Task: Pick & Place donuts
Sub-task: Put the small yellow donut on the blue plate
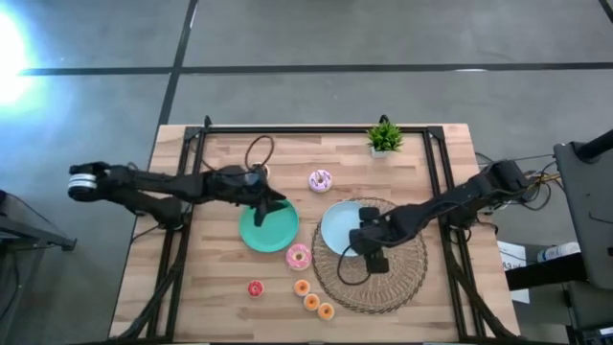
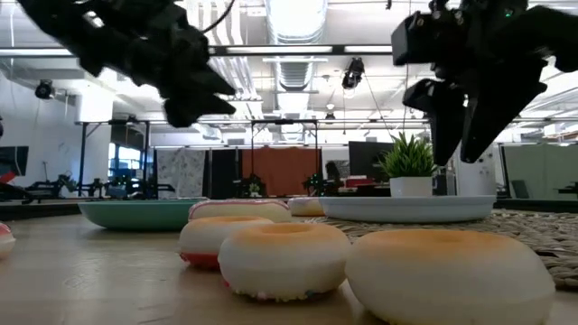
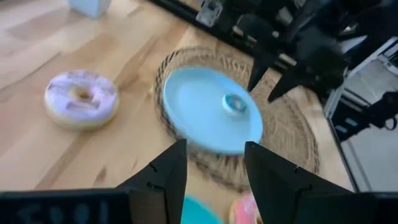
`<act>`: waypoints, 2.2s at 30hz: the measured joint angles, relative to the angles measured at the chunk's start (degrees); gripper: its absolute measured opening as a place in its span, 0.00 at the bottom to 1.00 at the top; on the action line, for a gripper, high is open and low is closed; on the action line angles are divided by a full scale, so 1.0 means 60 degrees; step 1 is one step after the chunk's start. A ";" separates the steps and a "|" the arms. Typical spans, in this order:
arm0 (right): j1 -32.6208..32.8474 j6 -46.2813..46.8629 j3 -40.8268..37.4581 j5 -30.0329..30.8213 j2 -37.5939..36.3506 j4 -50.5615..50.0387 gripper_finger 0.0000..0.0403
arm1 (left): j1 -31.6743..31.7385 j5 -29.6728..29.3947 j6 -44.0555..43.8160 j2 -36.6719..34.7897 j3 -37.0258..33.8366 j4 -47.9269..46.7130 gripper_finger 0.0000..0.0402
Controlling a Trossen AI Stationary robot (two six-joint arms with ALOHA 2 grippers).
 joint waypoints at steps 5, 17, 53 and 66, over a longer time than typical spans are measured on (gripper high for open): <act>0.0002 -0.1013 0.0004 0.0000 0.0145 0.0767 0.49 | -0.0159 -0.0003 -0.0478 -0.1555 -0.0949 -0.0310 0.34; 0.0170 -0.1299 0.1197 -0.0144 0.0575 0.1485 0.49 | -0.1646 0.0004 -0.1435 -0.3934 -0.2497 -0.0478 0.34; 0.3415 -0.0470 0.4969 -0.0327 0.5034 0.1921 0.49 | -0.2142 0.0000 -0.1897 -0.4491 -0.2608 -0.1174 0.34; 0.3350 -0.0407 0.5110 0.0528 0.5349 0.2245 0.49 | -0.2146 0.0025 -0.2039 -0.4495 -0.2608 -0.1182 0.34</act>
